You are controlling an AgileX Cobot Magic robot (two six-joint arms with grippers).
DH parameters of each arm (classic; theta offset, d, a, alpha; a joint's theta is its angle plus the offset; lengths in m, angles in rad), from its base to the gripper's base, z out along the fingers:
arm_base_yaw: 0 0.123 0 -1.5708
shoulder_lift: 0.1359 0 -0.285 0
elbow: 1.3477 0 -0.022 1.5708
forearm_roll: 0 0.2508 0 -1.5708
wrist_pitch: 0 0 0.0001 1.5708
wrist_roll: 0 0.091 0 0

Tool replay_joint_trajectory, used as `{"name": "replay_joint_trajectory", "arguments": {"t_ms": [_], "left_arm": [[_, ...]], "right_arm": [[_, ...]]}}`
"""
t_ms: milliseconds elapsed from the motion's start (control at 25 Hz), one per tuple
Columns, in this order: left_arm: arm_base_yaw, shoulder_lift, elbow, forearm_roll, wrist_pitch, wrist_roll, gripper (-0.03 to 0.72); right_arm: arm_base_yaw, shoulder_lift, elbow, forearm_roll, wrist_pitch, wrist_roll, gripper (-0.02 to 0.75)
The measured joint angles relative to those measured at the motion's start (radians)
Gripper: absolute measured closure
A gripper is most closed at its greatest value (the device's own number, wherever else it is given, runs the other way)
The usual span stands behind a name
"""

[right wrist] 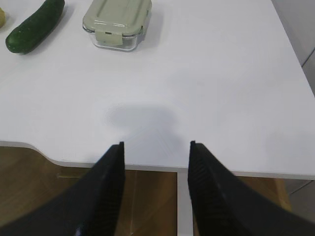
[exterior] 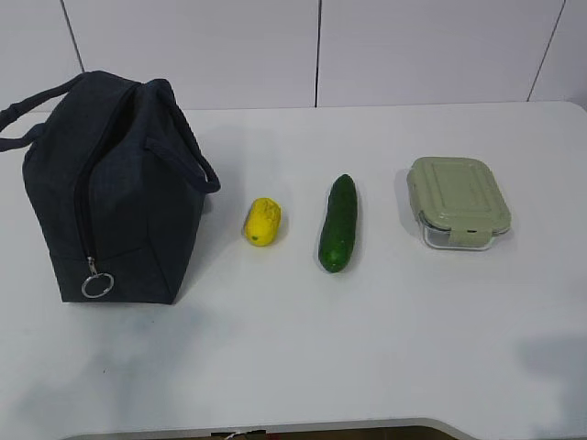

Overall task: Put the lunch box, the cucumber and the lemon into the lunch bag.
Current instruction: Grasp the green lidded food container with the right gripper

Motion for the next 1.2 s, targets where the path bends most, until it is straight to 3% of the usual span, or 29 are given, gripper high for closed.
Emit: {"name": "replay_joint_trajectory", "arguments": {"t_ms": [760,1200], "left_arm": [[0.000,0.000,0.000,0.000,0.000,0.000,0.446],[0.000,0.000,0.000,0.000,0.000,0.000,0.446]], "right_arm": [[0.000,0.017,-0.010,0.006,-0.008,0.000,0.386],[0.000,0.324,-0.115,0.036,-0.026,0.052,0.386]]}}
